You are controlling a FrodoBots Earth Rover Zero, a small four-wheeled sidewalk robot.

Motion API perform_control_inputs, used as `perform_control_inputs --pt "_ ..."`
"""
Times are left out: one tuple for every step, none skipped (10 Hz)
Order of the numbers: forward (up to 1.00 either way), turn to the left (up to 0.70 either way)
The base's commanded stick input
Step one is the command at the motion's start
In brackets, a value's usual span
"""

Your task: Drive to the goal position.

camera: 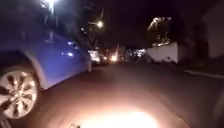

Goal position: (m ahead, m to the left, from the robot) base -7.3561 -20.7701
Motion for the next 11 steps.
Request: perform_control_inputs --pt "1.0 0.0" --pt "1.0 0.0" --pt "1.0 0.0" --pt "1.0 0.0" --pt "1.0 0.0" --pt "1.0 0.0" --pt "1.0 0.0" --pt "1.0 0.0" --pt "1.0 0.0" --pt "1.0 0.0" --pt "1.0 0.0"
